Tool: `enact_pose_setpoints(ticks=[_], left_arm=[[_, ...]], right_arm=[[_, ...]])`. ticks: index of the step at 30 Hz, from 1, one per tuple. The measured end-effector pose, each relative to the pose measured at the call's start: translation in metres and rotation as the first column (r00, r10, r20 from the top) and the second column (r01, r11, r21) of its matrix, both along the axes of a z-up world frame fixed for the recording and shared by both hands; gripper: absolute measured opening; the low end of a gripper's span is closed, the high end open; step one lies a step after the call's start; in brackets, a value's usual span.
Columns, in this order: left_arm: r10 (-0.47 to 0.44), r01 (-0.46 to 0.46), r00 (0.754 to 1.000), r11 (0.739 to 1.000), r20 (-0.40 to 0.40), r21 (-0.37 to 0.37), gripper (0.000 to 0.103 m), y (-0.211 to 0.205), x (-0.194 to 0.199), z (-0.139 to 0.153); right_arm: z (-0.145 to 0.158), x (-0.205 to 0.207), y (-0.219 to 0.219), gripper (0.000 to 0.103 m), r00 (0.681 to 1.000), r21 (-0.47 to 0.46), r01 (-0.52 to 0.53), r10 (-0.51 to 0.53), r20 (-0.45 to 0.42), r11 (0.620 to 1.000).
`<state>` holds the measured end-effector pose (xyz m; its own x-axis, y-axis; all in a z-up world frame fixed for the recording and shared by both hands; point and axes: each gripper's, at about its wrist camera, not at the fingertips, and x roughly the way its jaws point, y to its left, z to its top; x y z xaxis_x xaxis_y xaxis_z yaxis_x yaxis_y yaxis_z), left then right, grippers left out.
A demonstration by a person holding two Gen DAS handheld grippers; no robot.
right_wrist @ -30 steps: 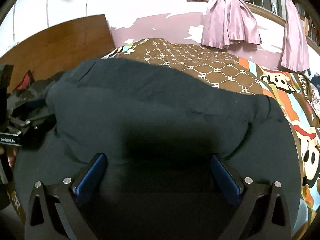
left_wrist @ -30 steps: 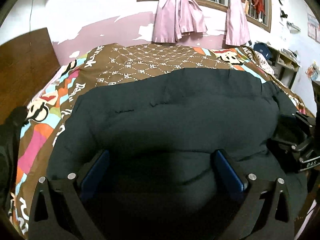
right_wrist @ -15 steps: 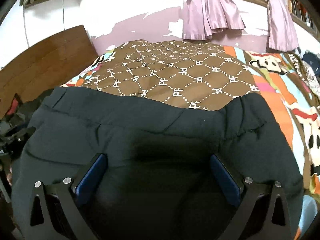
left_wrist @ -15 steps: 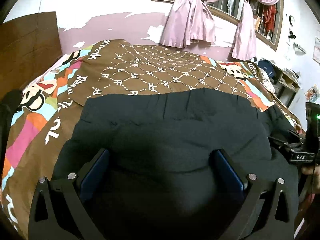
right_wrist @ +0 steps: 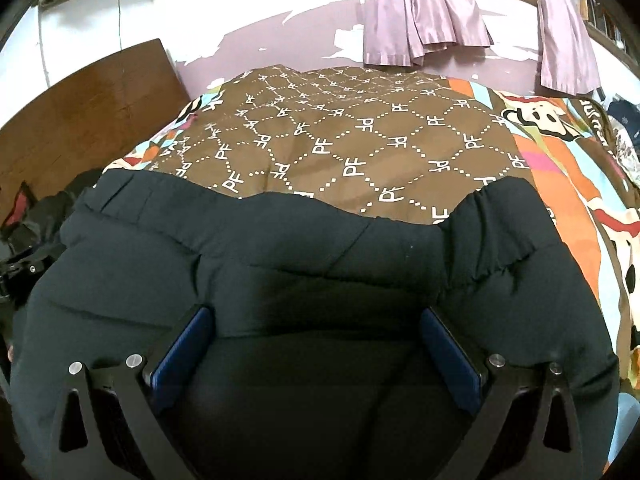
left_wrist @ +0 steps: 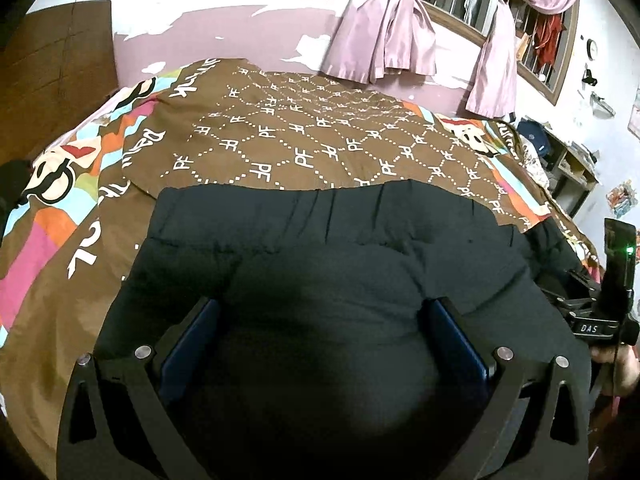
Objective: Fold large clothes
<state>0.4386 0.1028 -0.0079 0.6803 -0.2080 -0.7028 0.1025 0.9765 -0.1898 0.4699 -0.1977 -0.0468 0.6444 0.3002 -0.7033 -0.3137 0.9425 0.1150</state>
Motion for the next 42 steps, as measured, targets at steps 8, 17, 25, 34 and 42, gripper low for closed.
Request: enact_pose_setpoints(ticks=[8,17,25,34,42], left_arm=[[0.003,-0.003,1.0,0.999,-0.003,0.035,0.102,-0.005,-0.001,-0.004],[0.005,-0.005,1.0,0.998,0.001,0.057,0.102,-0.008,0.002,-0.007],[0.004,-0.005,1.0,0.998,0.01,0.069,0.102,-0.009,0.001,-0.009],[0.004,-0.004,1.0,0.996,0.011,0.087,0.102,-0.011,0.001,-0.01],[0.005,-0.008,1.0,0.992,0.021,0.125,0.102,-0.015,0.0,-0.011]], right_arm=[[-0.002,-0.002,0.001,0.103,1.0,-0.02,0.004,-0.004,0.003,1.0],[-0.003,-0.003,0.0,0.103,1.0,-0.03,0.005,-0.004,0.009,1.0],[-0.004,-0.004,0.003,0.103,1.0,-0.052,0.009,-0.008,0.022,0.999],[-0.005,-0.005,0.008,0.103,0.999,-0.091,0.016,-0.013,0.034,0.996],[-0.005,-0.007,0.014,0.103,0.998,-0.139,0.024,-0.016,0.061,0.99]])
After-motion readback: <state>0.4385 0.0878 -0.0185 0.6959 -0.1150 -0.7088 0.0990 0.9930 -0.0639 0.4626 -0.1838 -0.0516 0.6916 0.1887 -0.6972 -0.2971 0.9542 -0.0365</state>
